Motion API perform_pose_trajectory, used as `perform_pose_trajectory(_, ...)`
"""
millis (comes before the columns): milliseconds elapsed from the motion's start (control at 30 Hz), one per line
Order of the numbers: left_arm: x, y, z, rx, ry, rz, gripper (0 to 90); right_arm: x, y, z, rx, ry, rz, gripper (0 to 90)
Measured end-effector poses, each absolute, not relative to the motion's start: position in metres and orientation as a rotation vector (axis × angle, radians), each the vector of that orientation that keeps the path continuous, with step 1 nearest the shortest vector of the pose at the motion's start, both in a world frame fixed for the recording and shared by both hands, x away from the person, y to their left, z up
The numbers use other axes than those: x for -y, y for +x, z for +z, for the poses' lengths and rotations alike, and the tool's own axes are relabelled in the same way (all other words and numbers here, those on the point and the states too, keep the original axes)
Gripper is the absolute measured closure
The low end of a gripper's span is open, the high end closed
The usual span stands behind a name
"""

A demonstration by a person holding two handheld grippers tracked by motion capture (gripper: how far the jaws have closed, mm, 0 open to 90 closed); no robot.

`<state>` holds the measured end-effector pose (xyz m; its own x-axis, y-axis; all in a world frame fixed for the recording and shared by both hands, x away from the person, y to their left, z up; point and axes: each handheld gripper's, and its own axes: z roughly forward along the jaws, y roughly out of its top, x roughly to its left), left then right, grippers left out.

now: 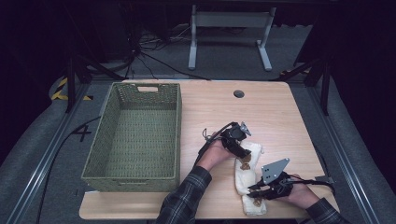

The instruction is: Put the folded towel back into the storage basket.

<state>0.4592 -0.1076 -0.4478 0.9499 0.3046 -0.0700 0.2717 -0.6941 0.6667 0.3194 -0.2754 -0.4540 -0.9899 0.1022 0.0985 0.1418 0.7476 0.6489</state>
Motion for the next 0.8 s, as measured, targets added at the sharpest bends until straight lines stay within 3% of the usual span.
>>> perform_pose_trajectory(300,0.118,0.462,-0.453,-0.355,2.437,0.061,36.6,0.276,0.320,-0.454,2.880,-0.206,-1.072,78.8)
perform_pose_trajectory(400,0.119,0.461,-0.452,-0.327,2.445,0.046,46.3,0.276,0.320,-0.454,2.879,-0.208,-1.071,78.9)
perform_pose_trajectory(467,0.119,0.459,-0.451,-0.277,2.445,0.022,61.7,0.276,0.320,-0.454,2.876,-0.214,-1.072,79.0)
perform_pose_trajectory(567,0.120,0.456,-0.450,-0.231,2.456,0.020,74.0,0.275,0.321,-0.454,2.866,-0.238,-1.069,79.6)
perform_pose_trajectory(800,0.117,0.452,-0.440,-0.219,2.435,0.019,78.8,0.276,0.325,-0.451,2.828,-0.278,-1.081,80.1)
